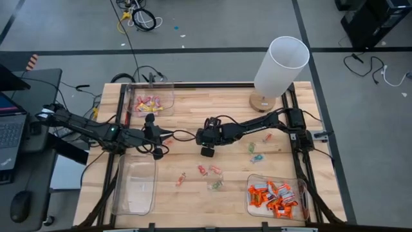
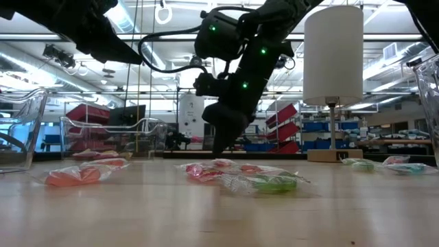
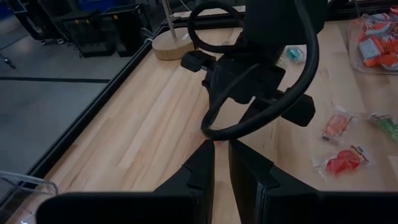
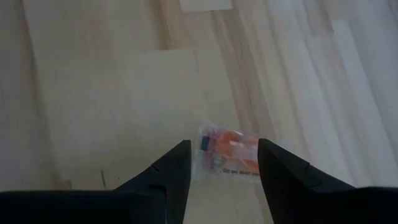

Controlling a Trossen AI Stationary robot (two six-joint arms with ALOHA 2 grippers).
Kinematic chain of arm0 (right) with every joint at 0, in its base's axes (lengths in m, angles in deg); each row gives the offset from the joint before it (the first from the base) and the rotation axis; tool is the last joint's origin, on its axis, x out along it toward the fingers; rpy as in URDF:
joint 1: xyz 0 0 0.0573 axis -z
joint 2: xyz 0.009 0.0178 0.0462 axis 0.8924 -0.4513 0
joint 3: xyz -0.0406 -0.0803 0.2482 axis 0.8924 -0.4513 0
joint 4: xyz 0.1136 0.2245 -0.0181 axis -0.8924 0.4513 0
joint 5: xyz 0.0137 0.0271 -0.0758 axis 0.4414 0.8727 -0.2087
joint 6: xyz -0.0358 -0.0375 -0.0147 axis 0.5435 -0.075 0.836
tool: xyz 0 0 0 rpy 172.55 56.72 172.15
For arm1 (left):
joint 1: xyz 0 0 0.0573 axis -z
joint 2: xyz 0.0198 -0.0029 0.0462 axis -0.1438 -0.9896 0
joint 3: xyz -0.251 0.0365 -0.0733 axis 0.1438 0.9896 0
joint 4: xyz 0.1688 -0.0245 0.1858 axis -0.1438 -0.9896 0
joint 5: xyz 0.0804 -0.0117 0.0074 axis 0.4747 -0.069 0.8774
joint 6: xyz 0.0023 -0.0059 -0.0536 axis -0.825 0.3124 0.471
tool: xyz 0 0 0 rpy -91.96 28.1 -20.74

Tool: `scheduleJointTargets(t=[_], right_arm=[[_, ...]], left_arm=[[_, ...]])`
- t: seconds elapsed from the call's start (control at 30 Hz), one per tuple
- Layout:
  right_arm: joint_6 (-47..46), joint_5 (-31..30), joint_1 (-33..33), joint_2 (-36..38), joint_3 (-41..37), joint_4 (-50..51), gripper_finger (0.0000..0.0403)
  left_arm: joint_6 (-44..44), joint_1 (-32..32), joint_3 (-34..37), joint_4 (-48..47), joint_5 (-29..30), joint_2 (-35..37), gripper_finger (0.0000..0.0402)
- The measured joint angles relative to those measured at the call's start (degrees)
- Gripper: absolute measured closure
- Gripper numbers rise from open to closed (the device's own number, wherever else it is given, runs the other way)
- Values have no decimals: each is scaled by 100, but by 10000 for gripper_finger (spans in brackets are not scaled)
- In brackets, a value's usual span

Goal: Sort candy
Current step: Put the orange gummy into the bottom left transparent bin

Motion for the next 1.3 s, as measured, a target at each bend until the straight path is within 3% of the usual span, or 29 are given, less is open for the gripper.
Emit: scheduleJointTargets(t=[0.73,0.87,1.2,1.3], right_arm=[[-398,-16,2,-340,17,-63,241],[-398,-7,2,-338,15,-74,268],[-361,-17,-6,-351,9,-75,387],[-310,-12,-40,-320,2,-64,398]], left_arm=[[22,0,0,-26,0,0,353],[22,0,0,-26,-7,0,353],[24,0,0,-34,-7,0,353],[24,0,0,-34,-11,0,353]])
